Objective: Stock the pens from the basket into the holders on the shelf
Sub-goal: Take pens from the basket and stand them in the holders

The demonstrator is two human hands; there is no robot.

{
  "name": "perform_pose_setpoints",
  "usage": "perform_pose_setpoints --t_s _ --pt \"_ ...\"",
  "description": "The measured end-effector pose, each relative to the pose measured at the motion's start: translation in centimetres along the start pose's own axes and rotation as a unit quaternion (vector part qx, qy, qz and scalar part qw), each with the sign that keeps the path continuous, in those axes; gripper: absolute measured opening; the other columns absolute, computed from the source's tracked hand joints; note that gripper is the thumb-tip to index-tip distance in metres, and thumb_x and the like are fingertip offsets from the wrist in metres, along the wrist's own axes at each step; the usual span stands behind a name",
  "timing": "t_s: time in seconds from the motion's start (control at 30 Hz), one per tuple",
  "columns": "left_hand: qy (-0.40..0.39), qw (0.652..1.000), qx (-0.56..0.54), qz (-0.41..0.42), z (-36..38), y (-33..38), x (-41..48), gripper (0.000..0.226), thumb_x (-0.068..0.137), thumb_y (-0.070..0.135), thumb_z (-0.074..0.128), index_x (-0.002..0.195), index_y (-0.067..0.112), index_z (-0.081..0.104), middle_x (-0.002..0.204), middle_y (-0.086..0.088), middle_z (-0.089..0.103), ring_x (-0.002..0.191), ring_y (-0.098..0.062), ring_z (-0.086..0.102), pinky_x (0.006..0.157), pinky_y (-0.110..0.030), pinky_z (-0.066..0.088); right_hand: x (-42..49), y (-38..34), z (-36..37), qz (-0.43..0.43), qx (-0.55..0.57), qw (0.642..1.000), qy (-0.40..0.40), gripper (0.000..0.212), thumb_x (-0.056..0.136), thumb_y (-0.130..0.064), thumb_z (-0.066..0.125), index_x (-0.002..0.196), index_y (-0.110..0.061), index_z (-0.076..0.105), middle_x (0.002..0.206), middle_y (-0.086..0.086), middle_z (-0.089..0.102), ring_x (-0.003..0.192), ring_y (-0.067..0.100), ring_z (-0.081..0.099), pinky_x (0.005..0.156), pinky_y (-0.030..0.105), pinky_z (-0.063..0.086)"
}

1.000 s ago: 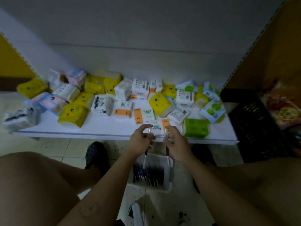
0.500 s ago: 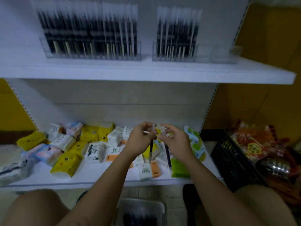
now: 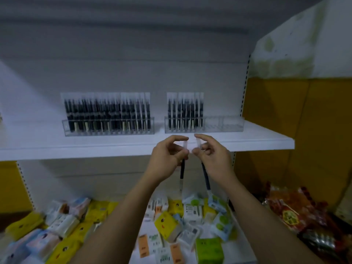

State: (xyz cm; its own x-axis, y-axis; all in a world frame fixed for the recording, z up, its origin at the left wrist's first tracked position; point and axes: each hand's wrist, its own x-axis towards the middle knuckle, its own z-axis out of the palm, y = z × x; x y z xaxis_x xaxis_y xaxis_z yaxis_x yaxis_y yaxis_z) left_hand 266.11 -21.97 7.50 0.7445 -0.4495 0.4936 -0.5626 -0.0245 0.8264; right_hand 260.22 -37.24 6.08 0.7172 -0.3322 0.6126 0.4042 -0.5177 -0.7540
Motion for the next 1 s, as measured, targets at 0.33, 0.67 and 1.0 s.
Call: perform_pose_setpoints --t_s 0.33,0.67,1.0 --pt "-0.007 0.997 0.039 0.066 0.6 7.2 6.4 0.029 0.085 0.012 0.071 0.107 0.029 0.066 0.097 -0.003 0.067 0.081 -0.017 0.07 0.074 -0.036 0.06 6.6 -4.2 -4.7 -0.045 -0.036 0.996 0.062 0.033 0.083 -0.018 0.074 0.109 -0.033 0.061 0.085 -0.005 0.064 0.078 0.011 0.064 0.062 0.025 0.055" --pt "0.026 0.991 0.062 0.115 0.8 9.2 13.7 0.027 0.084 0.02 0.072 0.107 0.033 0.065 0.094 0.004 0.072 0.082 -0.008 0.07 0.08 -0.036 0.059 14.2 -3.8 -6.1 -0.086 -0.07 0.985 0.13 0.033 0.078 -0.026 0.078 0.1 -0.035 0.056 0.082 -0.002 0.062 0.073 0.016 0.063 0.061 0.041 0.059" --pt "0.088 0.967 0.167 0.172 2.1 7.2 19.1 0.029 0.082 0.022 0.074 0.11 0.025 0.067 0.089 0.012 0.066 0.082 0.001 0.064 0.079 -0.022 0.056 19.8 -1.7 -5.0 -0.118 -0.065 0.98 0.149 0.032 0.083 -0.024 0.074 0.103 -0.035 0.051 0.077 -0.01 0.057 0.071 0.004 0.059 0.053 0.032 0.057"
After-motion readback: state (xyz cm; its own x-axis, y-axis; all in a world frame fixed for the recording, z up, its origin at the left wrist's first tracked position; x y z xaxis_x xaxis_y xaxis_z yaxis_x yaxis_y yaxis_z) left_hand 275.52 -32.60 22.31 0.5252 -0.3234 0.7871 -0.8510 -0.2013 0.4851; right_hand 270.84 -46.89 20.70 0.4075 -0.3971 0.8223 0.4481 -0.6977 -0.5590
